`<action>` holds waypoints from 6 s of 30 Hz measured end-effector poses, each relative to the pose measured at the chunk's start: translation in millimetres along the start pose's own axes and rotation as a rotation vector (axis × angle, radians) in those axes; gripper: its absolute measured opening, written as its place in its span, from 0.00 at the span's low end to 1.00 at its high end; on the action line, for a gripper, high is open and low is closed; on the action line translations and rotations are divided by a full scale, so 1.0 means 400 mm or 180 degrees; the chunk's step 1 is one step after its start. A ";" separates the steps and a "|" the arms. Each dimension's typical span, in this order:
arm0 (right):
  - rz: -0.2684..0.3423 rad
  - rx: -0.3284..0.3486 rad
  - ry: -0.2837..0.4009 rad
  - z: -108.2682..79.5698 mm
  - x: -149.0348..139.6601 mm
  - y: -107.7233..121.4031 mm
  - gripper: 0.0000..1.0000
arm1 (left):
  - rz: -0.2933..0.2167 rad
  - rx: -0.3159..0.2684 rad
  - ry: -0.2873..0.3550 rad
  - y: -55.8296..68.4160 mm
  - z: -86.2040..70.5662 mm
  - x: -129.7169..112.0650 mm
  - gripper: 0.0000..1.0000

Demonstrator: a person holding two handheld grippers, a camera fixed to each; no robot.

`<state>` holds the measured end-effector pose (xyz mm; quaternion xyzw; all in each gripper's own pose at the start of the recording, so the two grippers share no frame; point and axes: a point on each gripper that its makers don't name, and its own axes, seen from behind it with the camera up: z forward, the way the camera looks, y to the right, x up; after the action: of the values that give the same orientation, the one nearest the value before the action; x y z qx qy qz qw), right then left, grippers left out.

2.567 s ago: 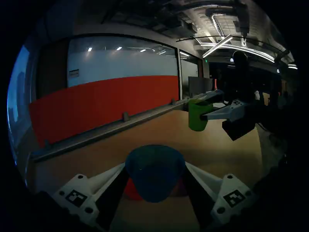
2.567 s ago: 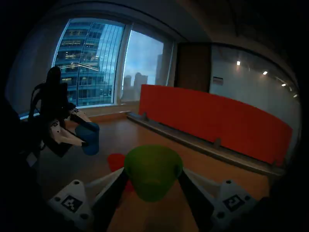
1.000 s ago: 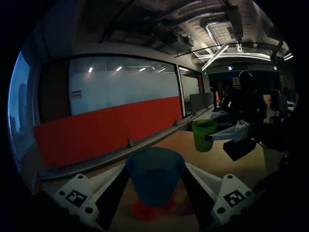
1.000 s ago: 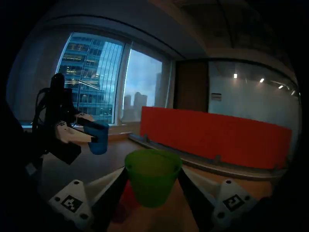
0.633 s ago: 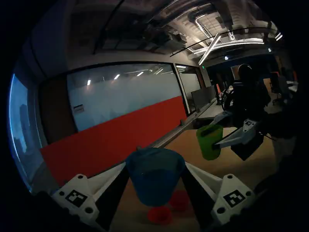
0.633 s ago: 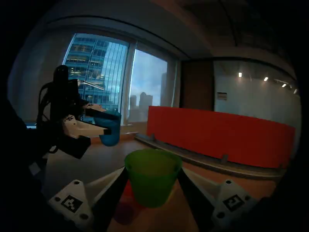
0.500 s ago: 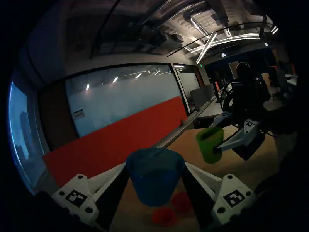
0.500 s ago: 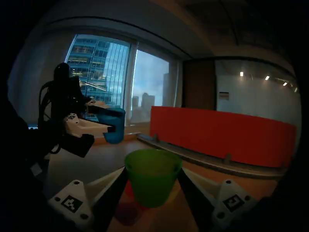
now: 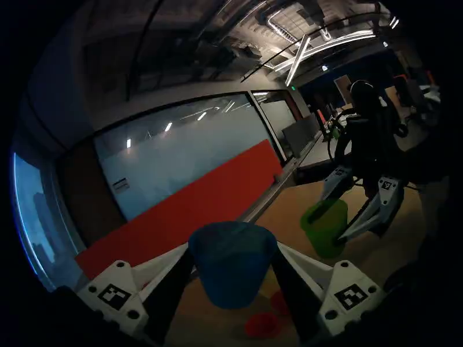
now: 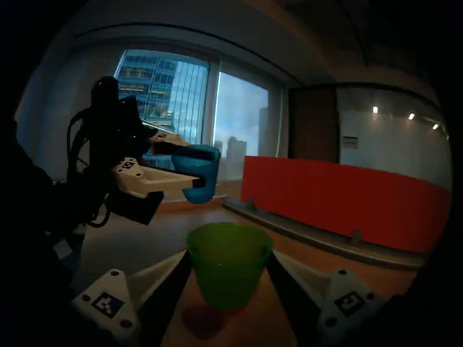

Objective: Pour water

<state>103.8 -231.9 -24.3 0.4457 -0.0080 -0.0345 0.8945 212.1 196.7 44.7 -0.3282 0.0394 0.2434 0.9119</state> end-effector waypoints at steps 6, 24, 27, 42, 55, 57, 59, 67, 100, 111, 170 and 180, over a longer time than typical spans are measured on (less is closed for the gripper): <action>-0.0005 0.0080 -0.0005 0.017 -0.003 -0.024 0.90 | 0.0150 0.0007 0.0017 -0.005 0.002 0.025 0.86; 0.0014 0.0271 0.0012 0.060 -0.010 -0.075 0.90 | 0.0820 0.0017 0.0035 0.002 -0.010 0.088 0.86; 0.0018 0.0292 0.0009 0.066 -0.011 -0.080 0.90 | 0.0914 0.0024 0.0034 0.002 -0.011 0.093 0.86; 0.0025 0.0369 0.0015 0.086 -0.009 -0.100 0.90 | 0.1240 0.0033 0.0052 0.006 0.003 0.119 0.86; 0.0027 0.0399 0.0025 0.097 -0.007 -0.108 0.90 | 0.1439 0.0057 0.0068 0.003 0.009 0.138 0.86; 0.0025 0.0401 0.0027 0.097 -0.006 -0.108 0.90 | 0.1478 0.0067 0.0068 0.002 0.010 0.140 0.86; 0.0024 0.0404 0.0029 0.097 -0.004 -0.108 0.90 | 0.1513 0.0080 0.0071 0.000 0.011 0.144 0.86; 0.0017 0.0411 0.0027 0.099 -0.002 -0.107 0.90 | 0.1633 0.0108 0.0073 -0.005 0.011 0.151 0.86; -0.0001 0.0393 0.0051 0.105 0.010 -0.096 0.89 | 0.1881 0.0164 0.0068 -0.003 0.009 0.166 0.86; -0.0018 0.0387 0.0056 0.104 0.014 -0.096 0.89 | 0.1941 0.0173 0.0080 -0.001 0.012 0.172 0.86; -0.0102 0.0402 0.0087 0.108 0.028 -0.119 0.89 | 0.2432 0.0318 0.0165 -0.038 -0.024 0.218 0.86; -0.0101 0.0407 0.0093 0.108 0.026 -0.120 0.89 | 0.2500 0.0322 0.0162 -0.038 -0.022 0.214 0.86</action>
<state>109.6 -295.9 -36.9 0.5024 0.0100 -0.0417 0.8636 295.0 217.0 26.9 -0.2487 0.1965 0.5632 0.7631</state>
